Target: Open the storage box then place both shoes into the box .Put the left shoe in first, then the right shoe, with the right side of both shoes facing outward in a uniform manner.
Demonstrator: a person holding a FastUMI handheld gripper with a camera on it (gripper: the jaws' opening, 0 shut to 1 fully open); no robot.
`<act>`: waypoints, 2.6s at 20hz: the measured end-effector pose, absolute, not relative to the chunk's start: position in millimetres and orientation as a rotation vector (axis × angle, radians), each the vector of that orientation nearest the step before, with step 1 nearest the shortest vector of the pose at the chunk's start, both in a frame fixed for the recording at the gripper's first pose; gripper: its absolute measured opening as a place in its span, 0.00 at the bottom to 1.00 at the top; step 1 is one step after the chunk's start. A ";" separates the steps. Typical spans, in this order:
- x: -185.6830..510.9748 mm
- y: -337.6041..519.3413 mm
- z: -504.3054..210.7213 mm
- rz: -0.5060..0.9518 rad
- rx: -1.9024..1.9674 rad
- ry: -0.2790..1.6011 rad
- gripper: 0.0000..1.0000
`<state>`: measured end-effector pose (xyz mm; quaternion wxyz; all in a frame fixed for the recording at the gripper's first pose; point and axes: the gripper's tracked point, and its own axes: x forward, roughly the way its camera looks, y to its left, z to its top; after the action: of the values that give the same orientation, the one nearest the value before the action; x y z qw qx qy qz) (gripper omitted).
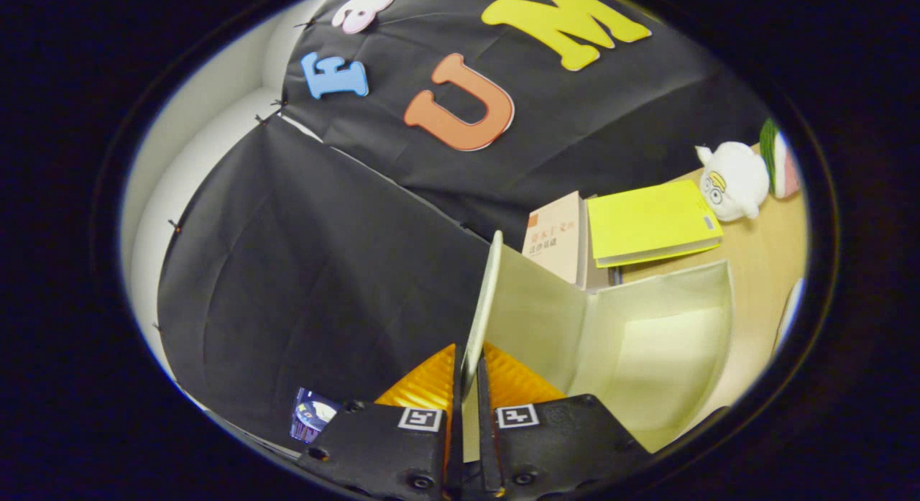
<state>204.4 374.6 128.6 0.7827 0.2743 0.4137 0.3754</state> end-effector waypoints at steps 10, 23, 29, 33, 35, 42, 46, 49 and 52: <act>194.0 346.9 80.9 0.659 0.417 0.963 1.00; 182.6 168.8 4.6 0.479 0.266 1.036 1.00; 173.7 83.1 -33.1 0.354 0.198 1.089 1.00; 161.8 34.3 -56.7 0.277 0.174 1.152 1.00; 160.5 10.6 -73.7 0.234 0.136 1.181 1.00; 157.6 -52.2 -115.6 0.120 0.078 1.276 0.99; 159.6 -62.4 -137.9 0.119 0.053 1.334 0.93; 162.2 -67.1 -151.3 0.107 0.016 1.356 0.67; 164.7 -65.6 -164.5 0.118 0.027 1.385 0.37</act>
<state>164.7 -65.6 -164.5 0.7678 0.0126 0.6382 0.0545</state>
